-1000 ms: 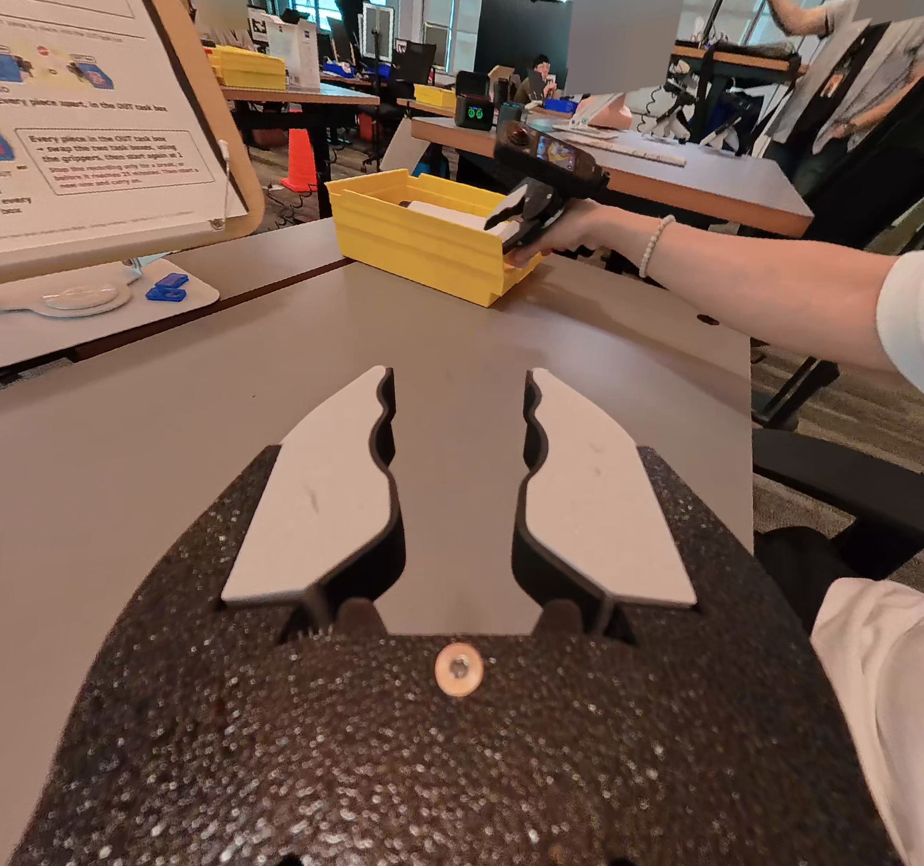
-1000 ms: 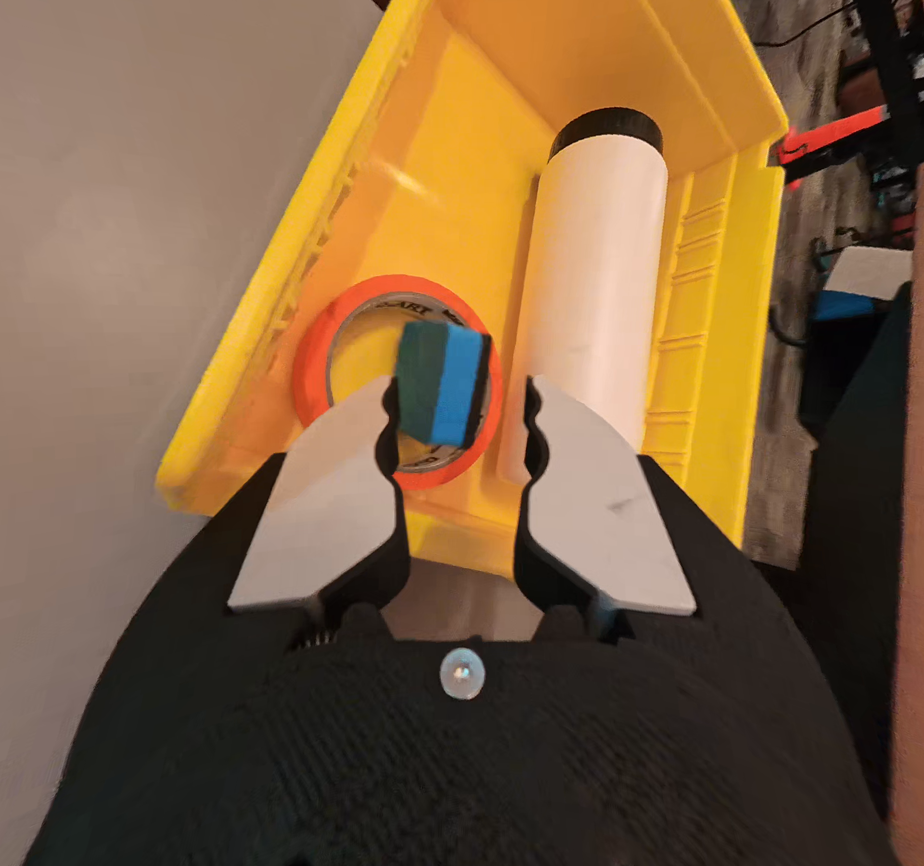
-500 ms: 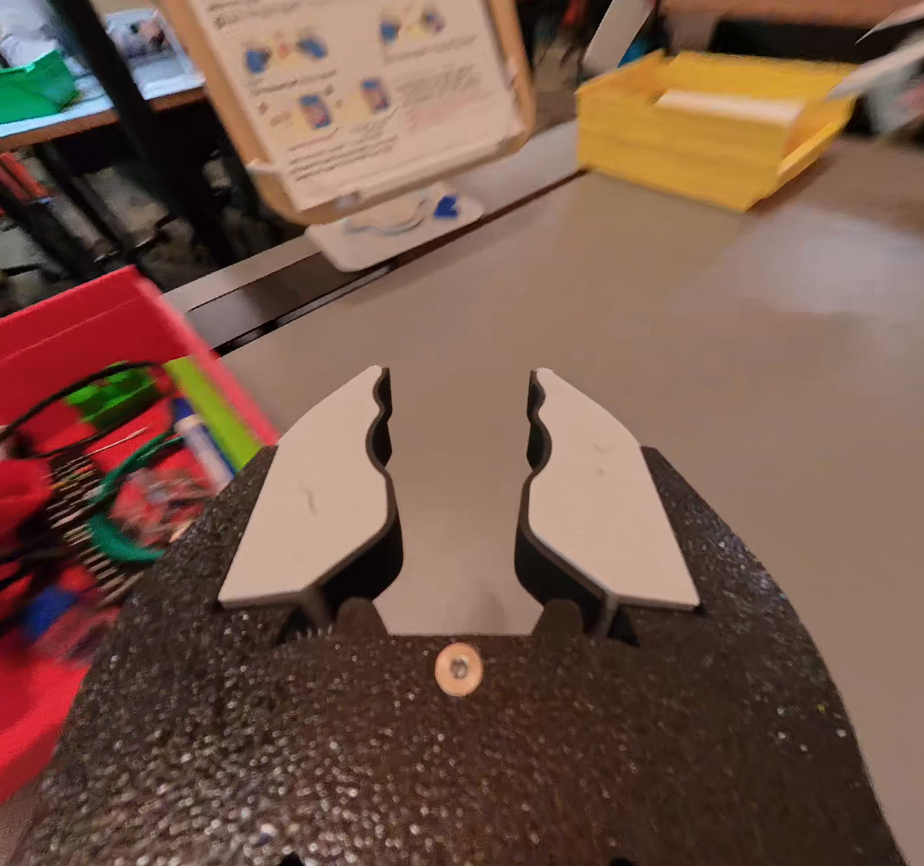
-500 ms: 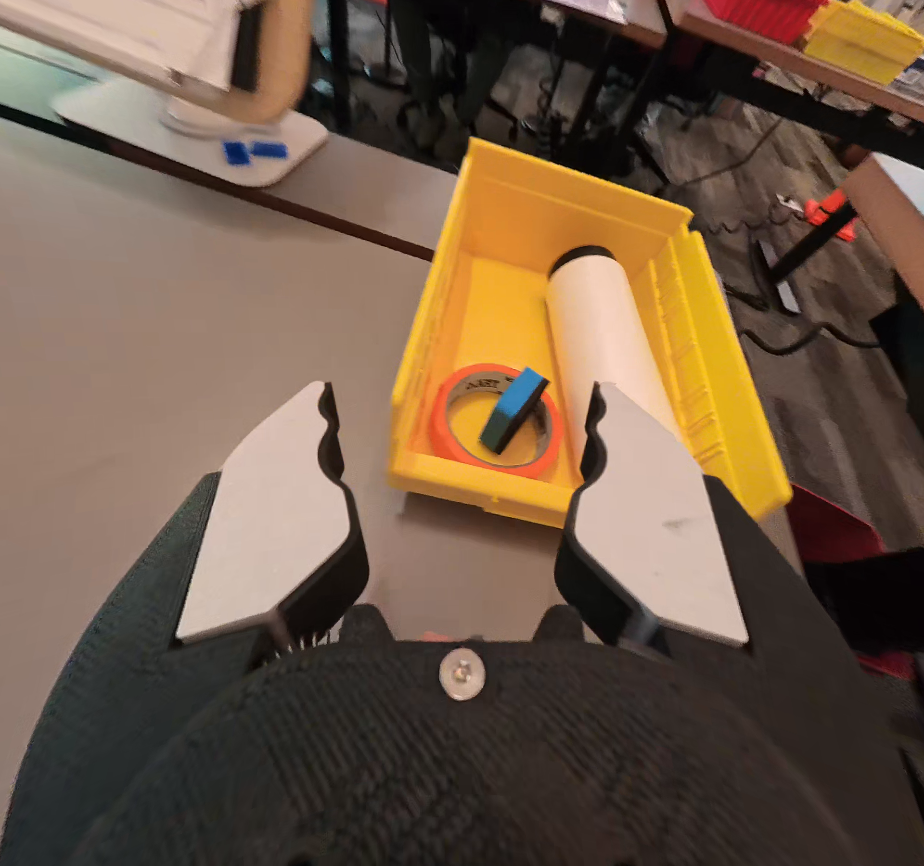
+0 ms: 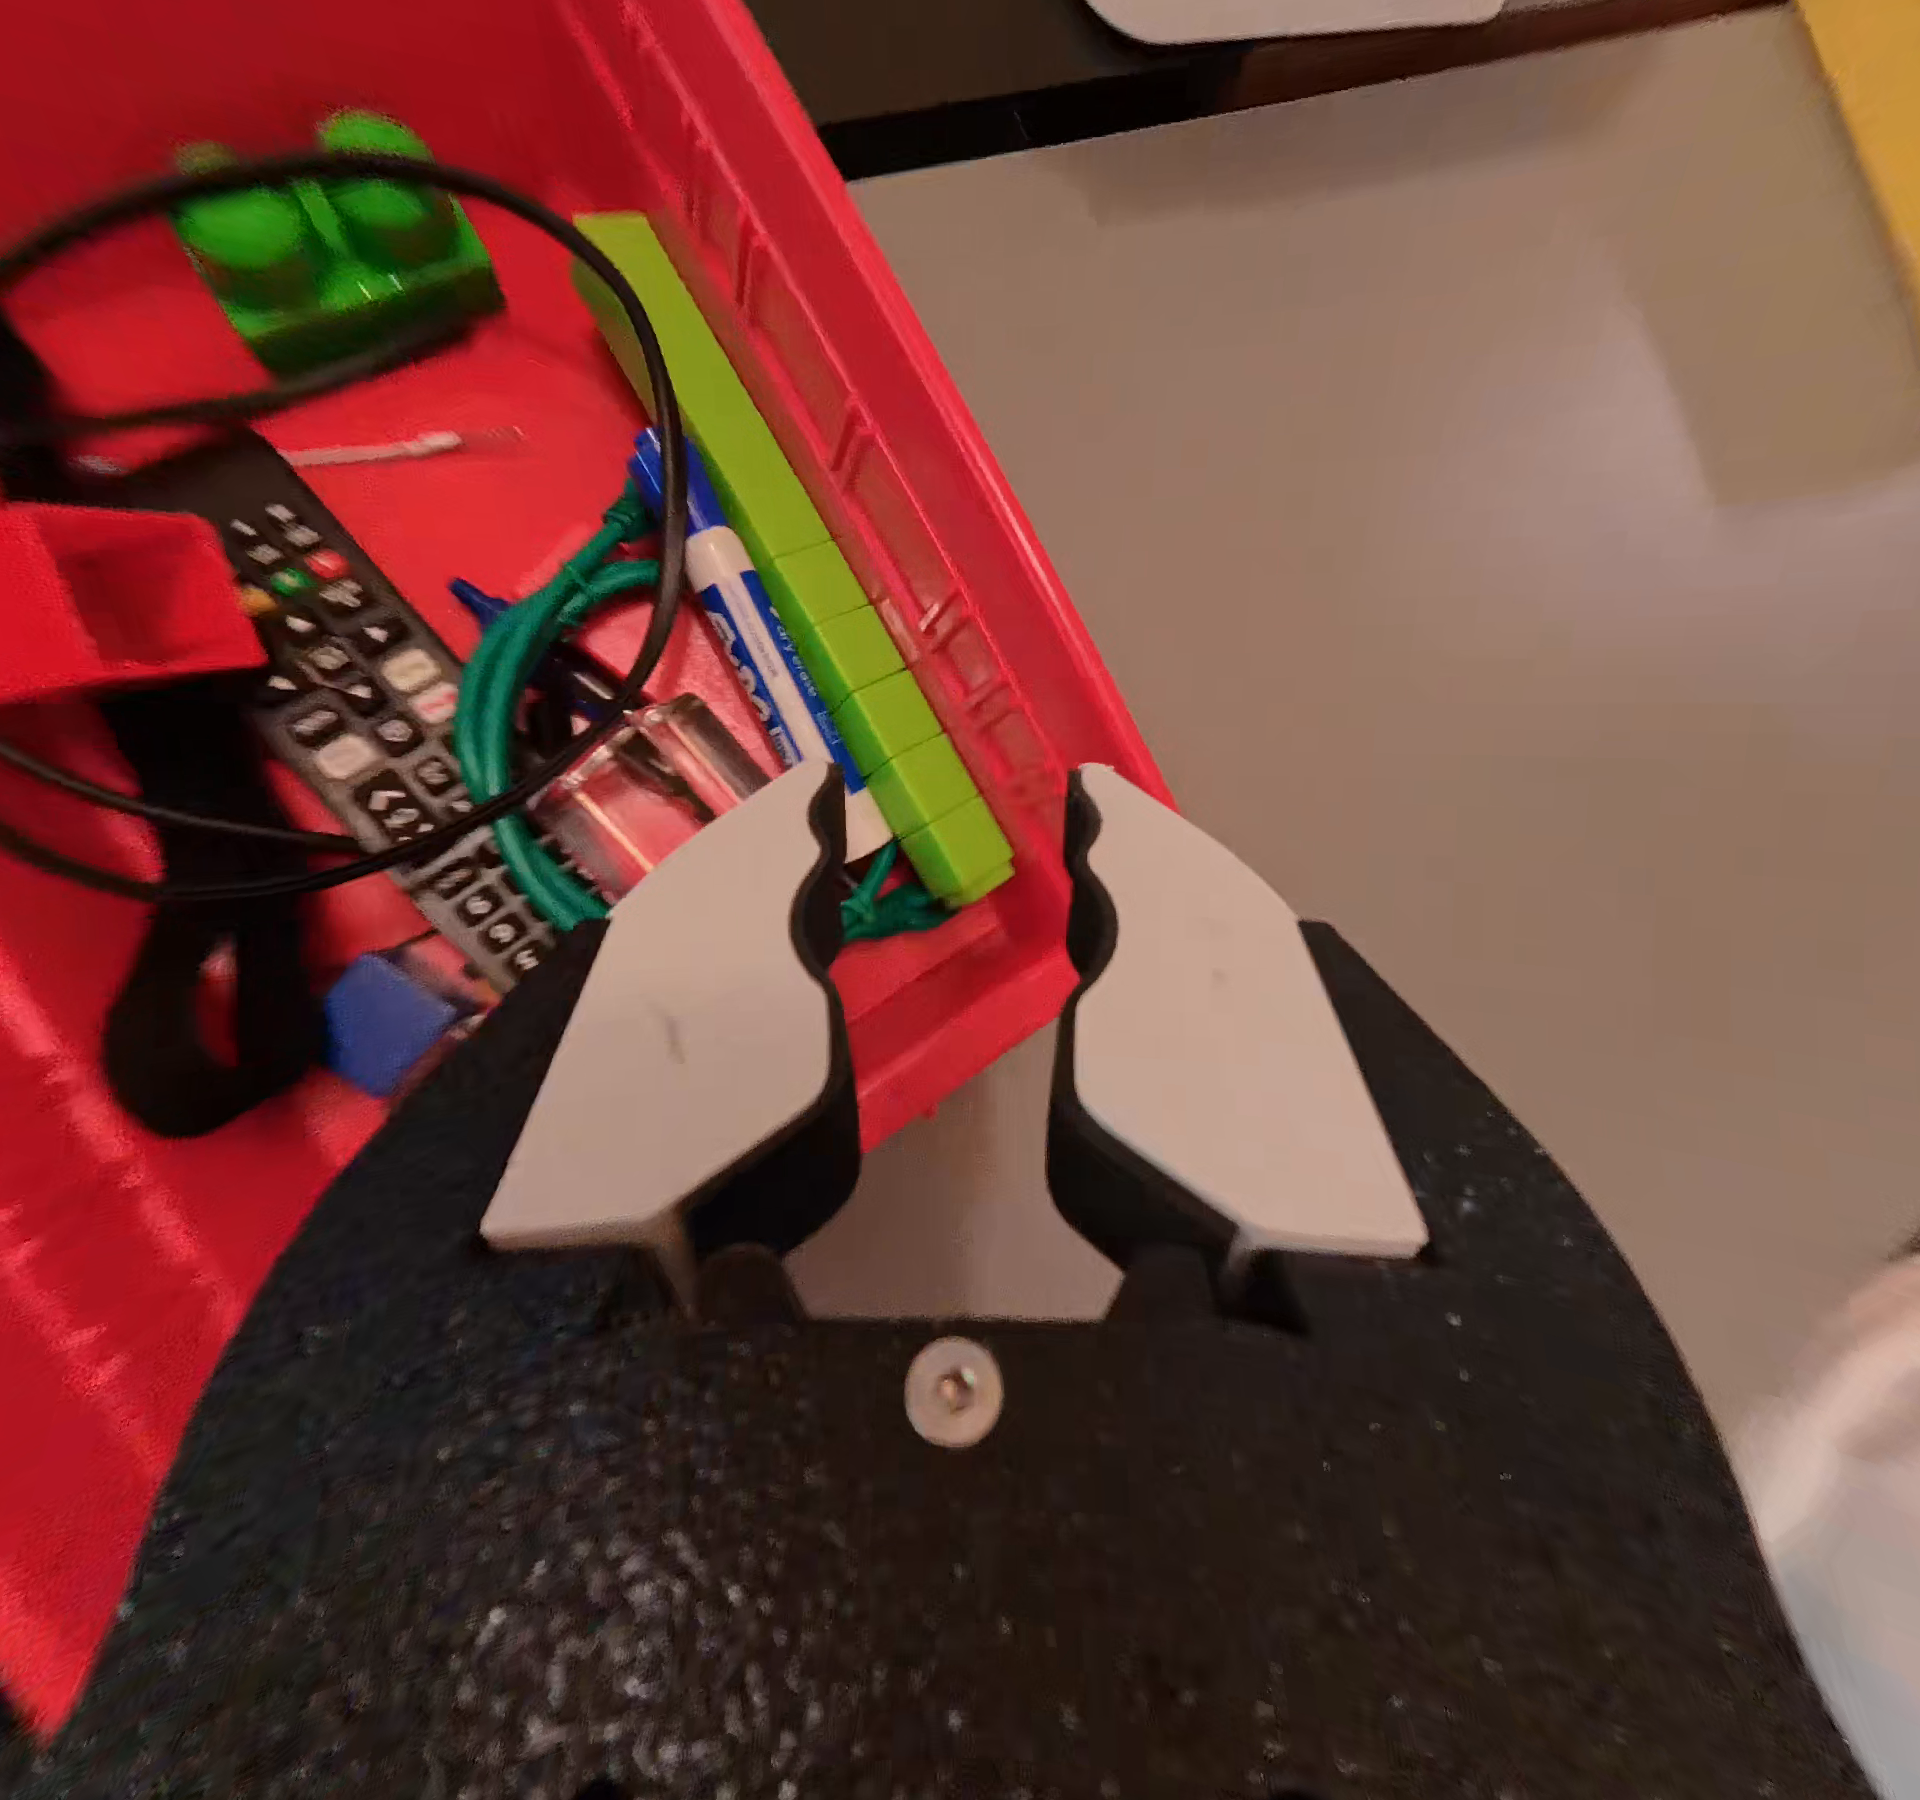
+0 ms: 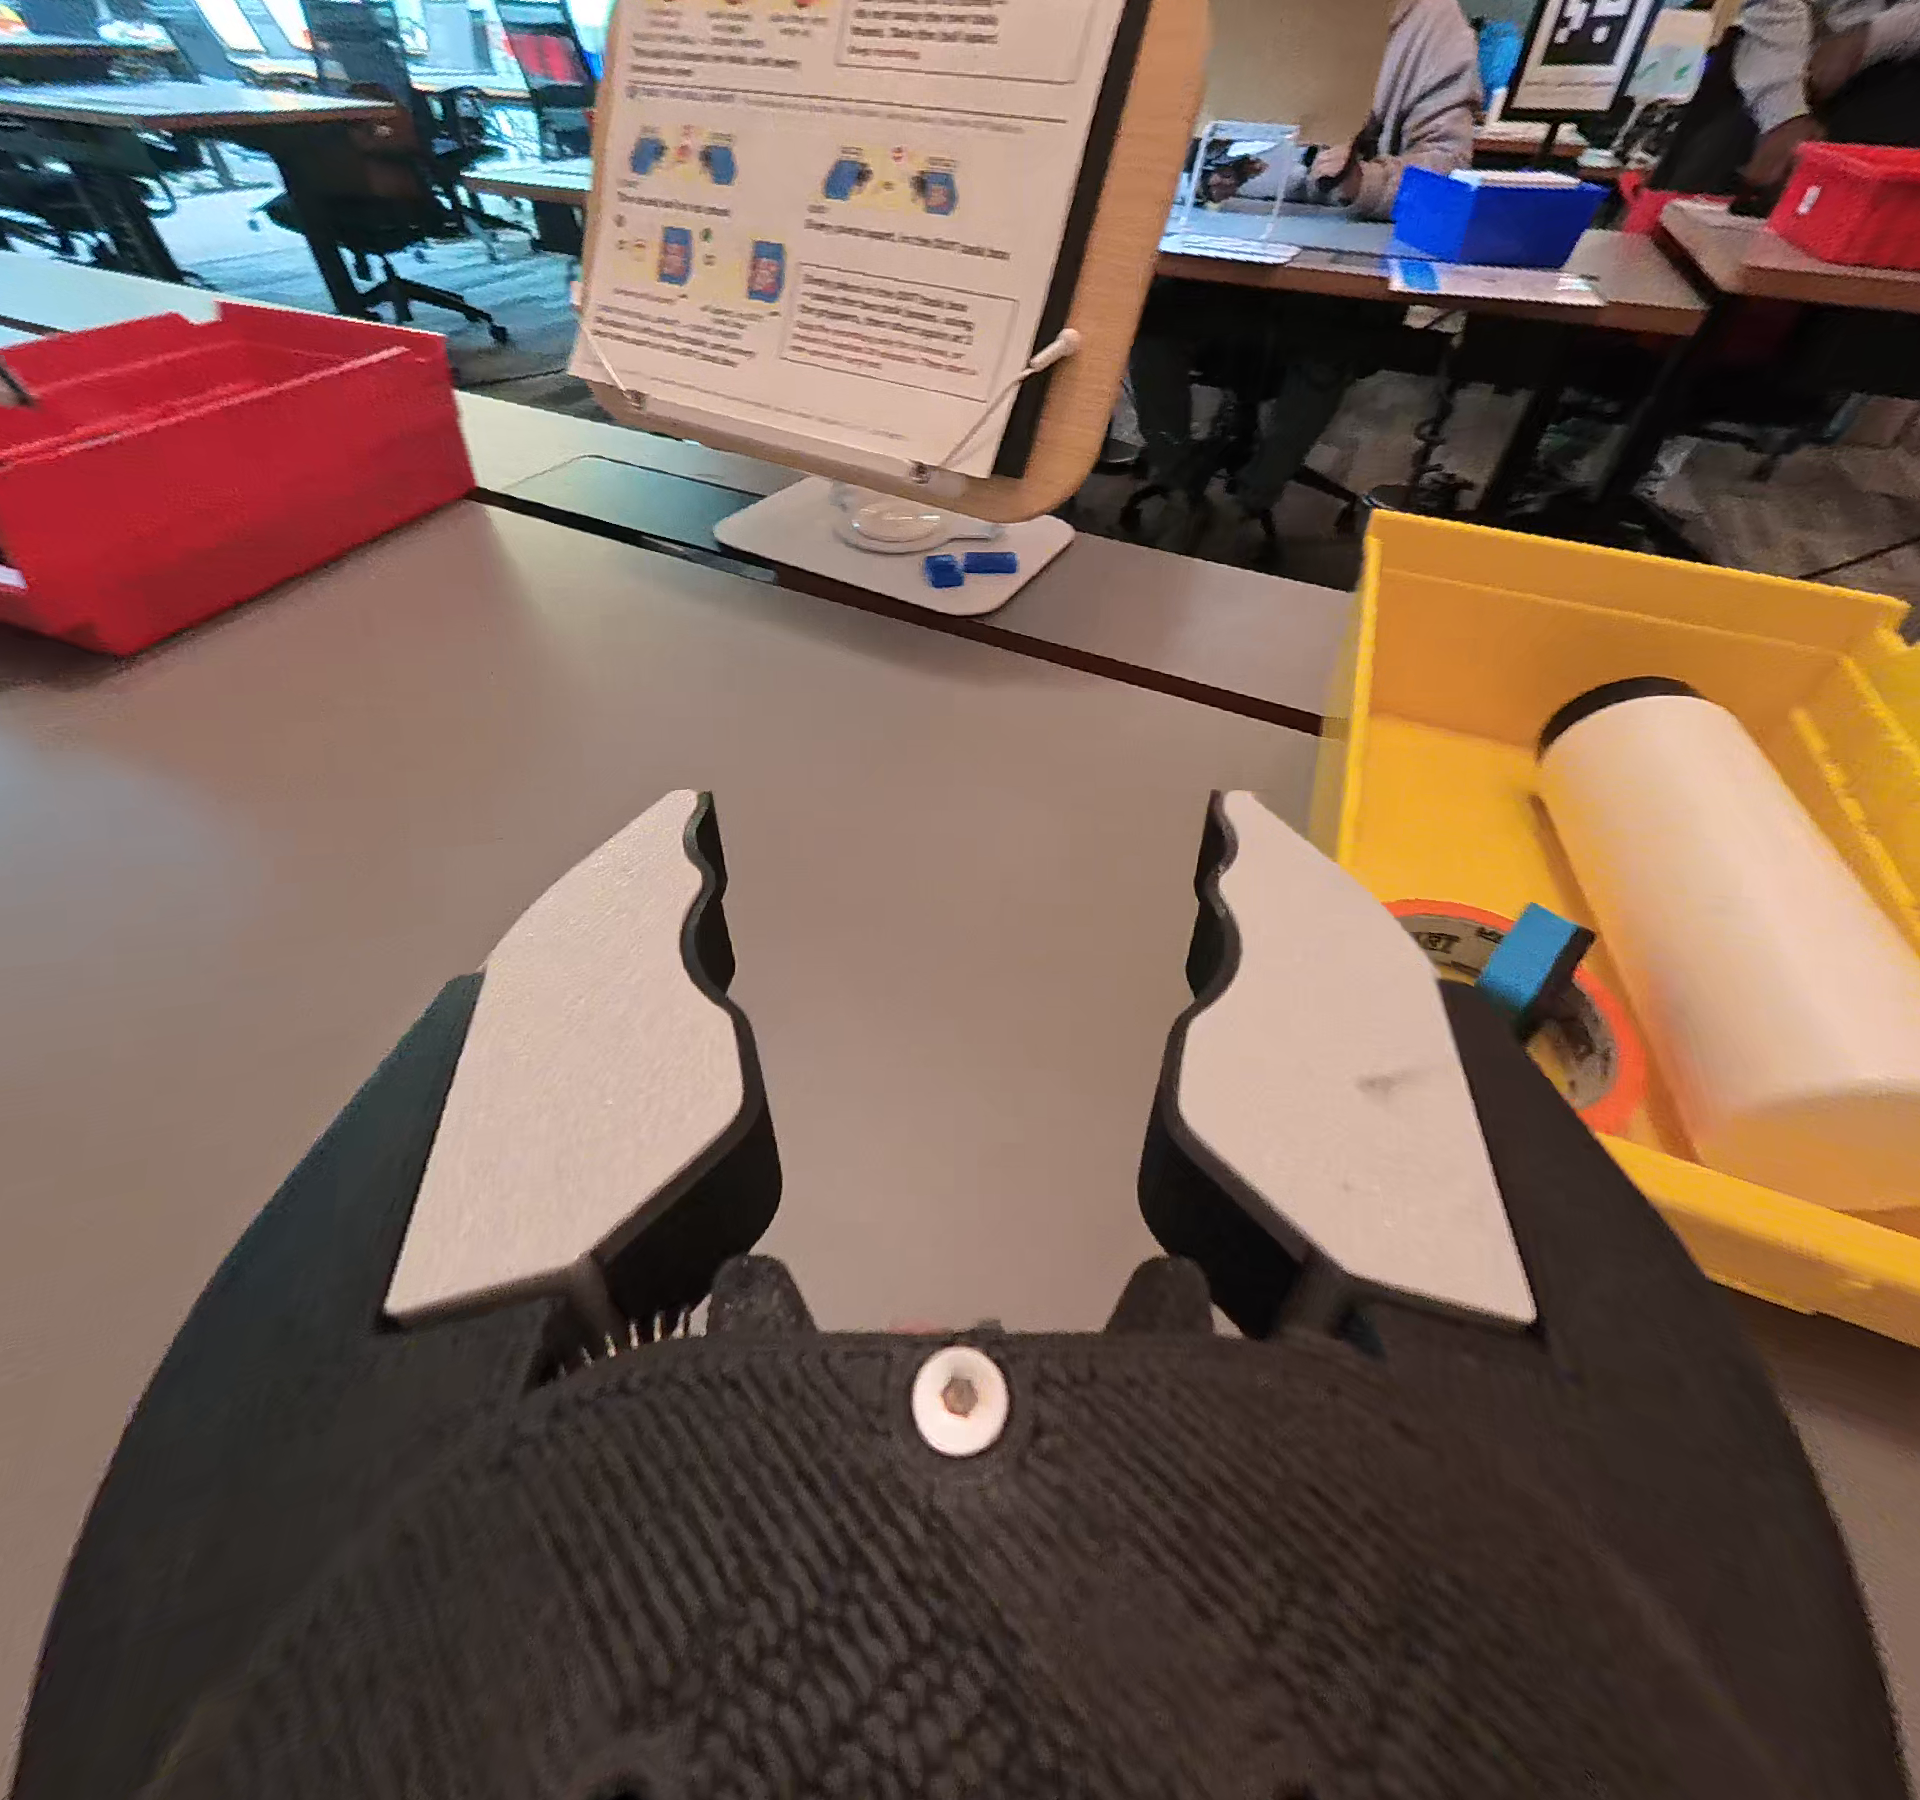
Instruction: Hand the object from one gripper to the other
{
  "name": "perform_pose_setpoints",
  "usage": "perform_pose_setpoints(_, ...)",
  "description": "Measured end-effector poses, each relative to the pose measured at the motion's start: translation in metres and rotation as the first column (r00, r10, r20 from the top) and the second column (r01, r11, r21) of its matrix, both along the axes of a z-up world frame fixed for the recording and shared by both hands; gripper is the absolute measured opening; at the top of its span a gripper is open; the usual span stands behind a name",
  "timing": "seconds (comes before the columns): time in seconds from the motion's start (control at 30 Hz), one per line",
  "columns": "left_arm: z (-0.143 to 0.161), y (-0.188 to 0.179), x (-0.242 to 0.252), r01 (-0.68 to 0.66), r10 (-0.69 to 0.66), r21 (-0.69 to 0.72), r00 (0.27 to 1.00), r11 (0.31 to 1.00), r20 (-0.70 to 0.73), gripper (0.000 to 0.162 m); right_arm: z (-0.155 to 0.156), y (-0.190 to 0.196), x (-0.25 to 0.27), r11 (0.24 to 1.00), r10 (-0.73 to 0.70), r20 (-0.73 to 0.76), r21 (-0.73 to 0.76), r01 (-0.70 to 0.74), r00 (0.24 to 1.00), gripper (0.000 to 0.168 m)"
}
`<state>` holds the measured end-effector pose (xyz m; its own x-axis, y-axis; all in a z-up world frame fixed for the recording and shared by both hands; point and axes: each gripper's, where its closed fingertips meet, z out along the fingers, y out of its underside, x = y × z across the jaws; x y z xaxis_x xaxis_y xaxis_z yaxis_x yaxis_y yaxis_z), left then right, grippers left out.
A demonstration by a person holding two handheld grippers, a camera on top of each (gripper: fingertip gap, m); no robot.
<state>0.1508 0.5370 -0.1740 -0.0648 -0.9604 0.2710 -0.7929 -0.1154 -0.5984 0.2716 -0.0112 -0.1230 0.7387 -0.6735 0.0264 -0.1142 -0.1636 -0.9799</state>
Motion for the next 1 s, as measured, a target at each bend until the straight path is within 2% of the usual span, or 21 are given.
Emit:
perform_pose_setpoints(0.1,-0.012,-0.001,0.018,-0.077,0.046,-0.207,0.988,0.975,-0.15,0.04,-0.002,0.002,-0.012,0.999,0.031,-0.027,0.011,-0.031,0.999,0.086)
perform_pose_setpoints(0.17,-0.02,0.008,0.027,-0.128,0.077,-0.228,0.973,0.965,-0.218,0.039,-0.005,-0.003,-0.018,1.0,0.022,-0.041,0.003,-0.022,0.999,0.086)
perform_pose_setpoints(0.33,-0.025,0.046,0.058,-0.158,0.141,-0.087,0.975,0.984,-0.172,0.038,-0.013,-0.019,-0.03,1.0,-0.014,-0.045,-0.02,0.013,0.999,0.085)
perform_pose_setpoints(0.47,-0.036,0.055,0.071,-0.042,0.054,0.079,0.987,0.996,-0.152,0.037,-0.021,-0.028,-0.033,0.999,-0.039,-0.068,-0.02,0.038,0.997,0.085)
perform_pose_setpoints(0.6,-0.058,0.061,0.064,0.133,-0.06,0.245,0.957,0.96,-0.284,0.035,-0.025,-0.032,-0.032,0.998,-0.053,-0.083,-0.028,0.051,0.995,0.085)
perform_pose_setpoints(0.73,-0.072,0.058,0.061,0.245,-0.12,0.296,0.916,0.923,-0.383,0.026,-0.027,-0.031,-0.031,0.998,-0.056,-0.082,-0.045,0.053,0.995,0.085)
perform_pose_setpoints(0.8,-0.076,0.057,0.062,0.245,-0.111,0.298,0.909,0.923,-0.402,0.007,-0.028,-0.03,-0.029,0.997,-0.06,-0.08,-0.048,0.056,0.995,0.085)
perform_pose_setpoints(0.9,-0.079,0.059,0.063,0.23,-0.093,0.307,0.911,0.923,-0.402,0.006,-0.029,-0.027,-0.03,0.998,-0.055,-0.084,-0.047,0.051,0.995,0.085)
perform_pose_setpoints(1.0,-0.066,0.062,0.068,0.236,-0.115,0.355,0.937,0.905,-0.33,0.006,-0.029,-0.024,-0.032,0.998,-0.049,-0.076,-0.054,0.045,0.996,0.084)
